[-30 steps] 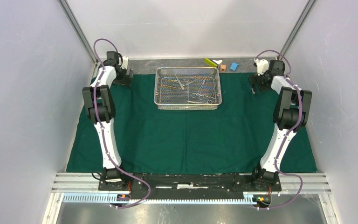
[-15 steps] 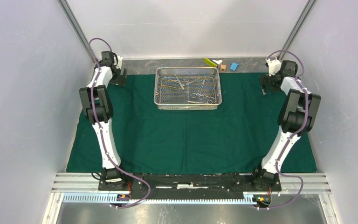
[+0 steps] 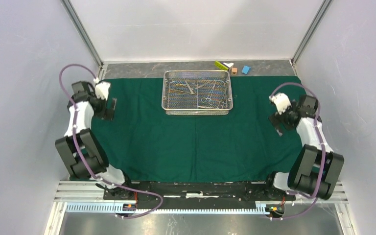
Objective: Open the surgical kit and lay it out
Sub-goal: Smooth out the surgical kit at the center of the board.
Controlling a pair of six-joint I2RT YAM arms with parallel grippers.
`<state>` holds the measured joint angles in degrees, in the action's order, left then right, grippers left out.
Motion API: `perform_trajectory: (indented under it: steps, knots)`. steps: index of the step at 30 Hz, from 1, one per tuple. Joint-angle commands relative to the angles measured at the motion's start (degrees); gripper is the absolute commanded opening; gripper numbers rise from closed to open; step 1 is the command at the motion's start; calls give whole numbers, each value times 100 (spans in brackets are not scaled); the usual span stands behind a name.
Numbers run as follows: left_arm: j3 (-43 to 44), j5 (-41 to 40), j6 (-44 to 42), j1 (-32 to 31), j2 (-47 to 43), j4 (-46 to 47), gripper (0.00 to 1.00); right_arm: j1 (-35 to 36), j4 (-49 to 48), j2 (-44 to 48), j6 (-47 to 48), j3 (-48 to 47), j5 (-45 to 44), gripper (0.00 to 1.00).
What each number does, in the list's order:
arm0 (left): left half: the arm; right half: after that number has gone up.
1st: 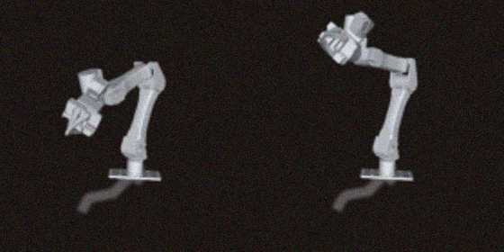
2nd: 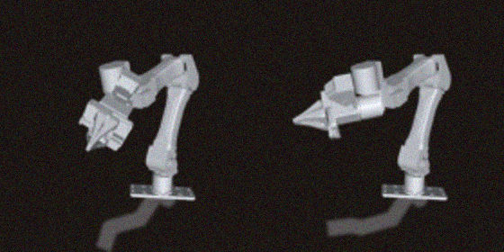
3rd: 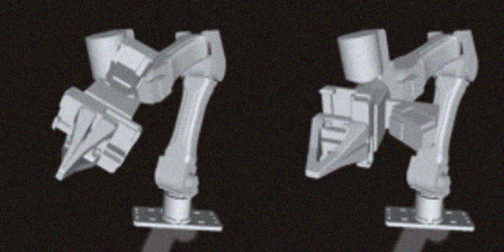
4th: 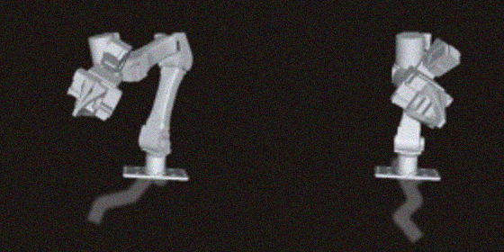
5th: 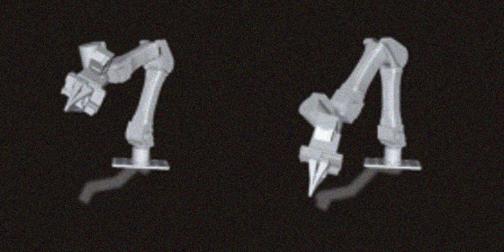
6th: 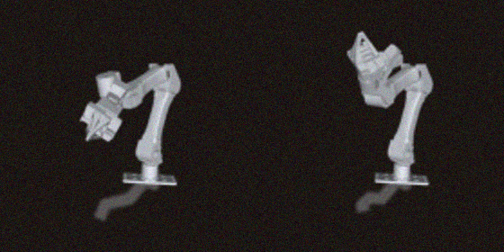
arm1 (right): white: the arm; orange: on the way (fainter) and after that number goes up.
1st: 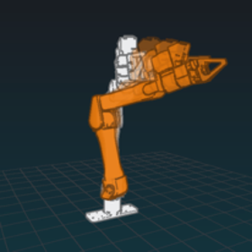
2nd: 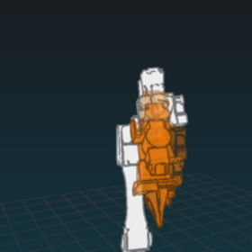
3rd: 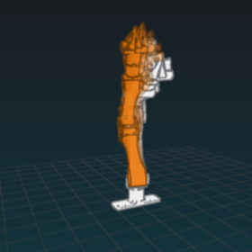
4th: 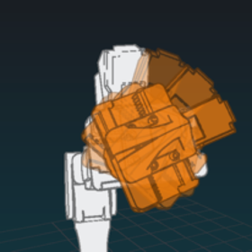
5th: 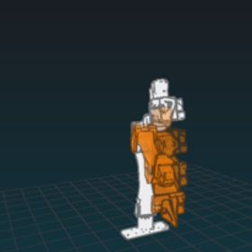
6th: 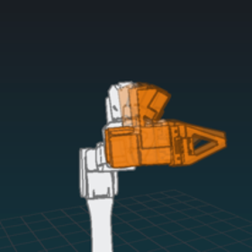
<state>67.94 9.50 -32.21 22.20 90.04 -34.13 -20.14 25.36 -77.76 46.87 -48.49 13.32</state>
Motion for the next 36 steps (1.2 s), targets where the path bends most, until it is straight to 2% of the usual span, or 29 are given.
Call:
perform_trajectory:
  steps: [1, 6, 12, 16, 24, 32, 36]
  knots:
    - [-1105, 680, -1686, 767, -681, -786, 100, -435, 818, 868, 1326, 860, -98, 98]
    - [-2103, 896, -2807, 1708, -1483, -1219, 100, -847, 1291, 1520, 2061, 1515, -204, 98]
    - [-2880, 825, -3141, 1939, -1608, -680, 100, -1130, 1091, 1391, 2384, 2100, -284, 98]
    - [-3082, 636, -3351, 2108, -1387, -490, 100, -1395, 1034, 1323, 2648, 2341, -337, 98]
    - [-3360, 383, -3976, 2751, -1520, -210, 100, -1843, 1307, 1562, 3151, 2546, -485, 98]
    - [-3368, 315, -4306, 3026, -1669, -356, 100, -1960, 1947, 2172, 3610, 2584, -719, 98]
    - [-3216, 567, -4238, 3026, -1908, -611, 100, -1959, 2396, 2360, 3585, 2194, -482, 98]
